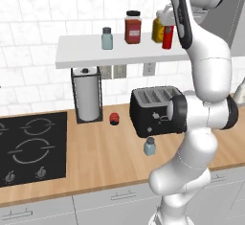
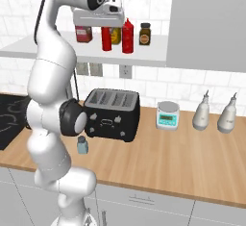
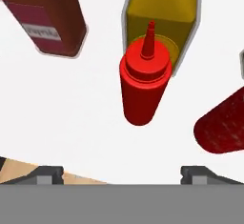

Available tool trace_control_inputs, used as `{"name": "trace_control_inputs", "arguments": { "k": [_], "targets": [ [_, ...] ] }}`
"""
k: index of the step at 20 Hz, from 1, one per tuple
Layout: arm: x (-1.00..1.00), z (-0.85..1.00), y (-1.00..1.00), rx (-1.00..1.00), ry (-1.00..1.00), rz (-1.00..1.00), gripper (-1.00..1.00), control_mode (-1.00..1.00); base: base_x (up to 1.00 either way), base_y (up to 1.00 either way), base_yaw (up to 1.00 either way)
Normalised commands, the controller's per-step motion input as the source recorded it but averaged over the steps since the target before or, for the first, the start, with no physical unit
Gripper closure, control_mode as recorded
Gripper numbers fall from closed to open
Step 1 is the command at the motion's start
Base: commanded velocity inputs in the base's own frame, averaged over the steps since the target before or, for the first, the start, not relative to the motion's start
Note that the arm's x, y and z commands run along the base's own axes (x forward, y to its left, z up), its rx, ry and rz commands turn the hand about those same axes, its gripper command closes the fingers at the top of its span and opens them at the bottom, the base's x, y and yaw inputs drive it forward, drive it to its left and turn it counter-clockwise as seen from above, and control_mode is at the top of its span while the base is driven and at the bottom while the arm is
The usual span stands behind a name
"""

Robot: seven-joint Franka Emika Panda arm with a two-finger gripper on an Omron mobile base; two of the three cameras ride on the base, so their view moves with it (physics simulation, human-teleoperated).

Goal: Put the shaker and condiment bottle from the counter next to their counterparts in the cabinet.

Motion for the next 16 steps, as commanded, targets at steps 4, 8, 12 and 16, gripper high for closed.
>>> {"name": "trace_control_inputs", "arguments": {
  "k": [4,8,12,16],
  "targets": [
    [-0.53,0.0,0.25,0.0,-0.04,0.0,-1.0,-1.0,0.0,0.0,0.0],
    [-0.44,-0.42,0.56,-0.03,-0.04,-0.05,-1.0,-1.0,0.0,0.0,0.0],
    [-1.0,-0.99,0.56,-0.11,-0.33,-0.11,-1.0,-1.0,0.0,0.0,0.0],
    [-1.0,-1.0,0.09,-0.03,-0.46,-0.12,-1.0,-1.0,0.0,0.0,0.0]
  ]
}}
